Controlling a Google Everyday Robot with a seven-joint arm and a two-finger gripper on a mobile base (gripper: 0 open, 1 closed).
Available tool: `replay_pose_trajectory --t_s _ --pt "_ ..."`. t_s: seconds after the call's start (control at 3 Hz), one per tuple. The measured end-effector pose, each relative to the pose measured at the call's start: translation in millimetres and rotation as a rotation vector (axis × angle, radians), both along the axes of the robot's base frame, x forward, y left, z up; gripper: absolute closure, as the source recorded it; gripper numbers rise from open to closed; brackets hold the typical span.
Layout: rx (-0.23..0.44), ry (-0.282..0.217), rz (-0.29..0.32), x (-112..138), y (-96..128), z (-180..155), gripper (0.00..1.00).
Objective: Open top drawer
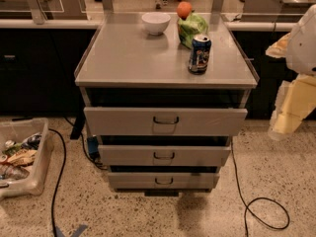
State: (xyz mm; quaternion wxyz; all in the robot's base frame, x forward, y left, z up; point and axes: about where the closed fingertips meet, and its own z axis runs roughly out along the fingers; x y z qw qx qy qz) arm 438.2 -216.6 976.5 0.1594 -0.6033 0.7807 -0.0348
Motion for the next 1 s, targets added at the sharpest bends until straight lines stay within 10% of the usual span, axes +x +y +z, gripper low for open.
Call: replay_pose_trajectory --t_s 0.67,1.0 --pt "0.07 0.002 0.035 4 9 -18 0.0" --pt "0.217 0.02 0.088 25 34 -68 0.0"
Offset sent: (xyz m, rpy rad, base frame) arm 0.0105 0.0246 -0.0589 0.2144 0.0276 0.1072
